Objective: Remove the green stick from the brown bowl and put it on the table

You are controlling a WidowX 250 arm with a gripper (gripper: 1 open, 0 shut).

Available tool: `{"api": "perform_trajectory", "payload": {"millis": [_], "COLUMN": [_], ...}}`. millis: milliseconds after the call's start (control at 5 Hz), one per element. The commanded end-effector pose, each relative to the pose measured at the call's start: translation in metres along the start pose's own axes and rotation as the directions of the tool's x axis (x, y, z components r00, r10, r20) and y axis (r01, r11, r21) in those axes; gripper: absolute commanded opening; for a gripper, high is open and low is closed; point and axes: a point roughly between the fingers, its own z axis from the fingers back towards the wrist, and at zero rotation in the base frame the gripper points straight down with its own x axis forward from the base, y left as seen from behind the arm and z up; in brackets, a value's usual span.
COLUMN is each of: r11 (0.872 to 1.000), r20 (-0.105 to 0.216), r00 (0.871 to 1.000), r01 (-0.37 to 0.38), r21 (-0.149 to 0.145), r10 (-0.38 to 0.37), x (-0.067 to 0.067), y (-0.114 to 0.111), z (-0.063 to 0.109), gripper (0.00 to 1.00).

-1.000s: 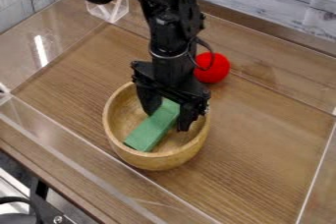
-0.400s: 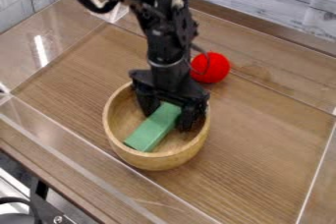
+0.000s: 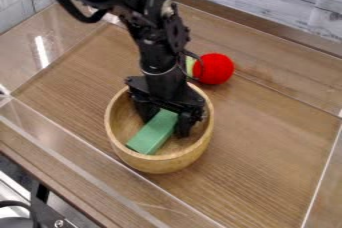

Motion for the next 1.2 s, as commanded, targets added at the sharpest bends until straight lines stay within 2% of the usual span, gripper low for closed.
{"api": "perform_trajectory", "payload": {"millis": [0,200,600,800,1000], "r11": [1.000,1.000,1.000,1.000,1.000], "r20": [0.024,0.036,0.040,0.040,0.039], "r00": [1.000,0.999,0.999,0.999,0.999], "r01": [0.000,0.017,0.000,-0.010,-0.009], "r21": [0.004,-0.001,0.005,0.009,0.018], "r10": [0.000,-0.017,0.000,0.010,0.008], "x": [0.014,0.024,0.020,0.022,0.021], "y": [-0.001,-0.008,-0.006,-0.005,0.002], "z": [0.007,0.011,0.018,0.024,0.019], "gripper": [1.00,1.00,1.00,0.00,0.00]}}
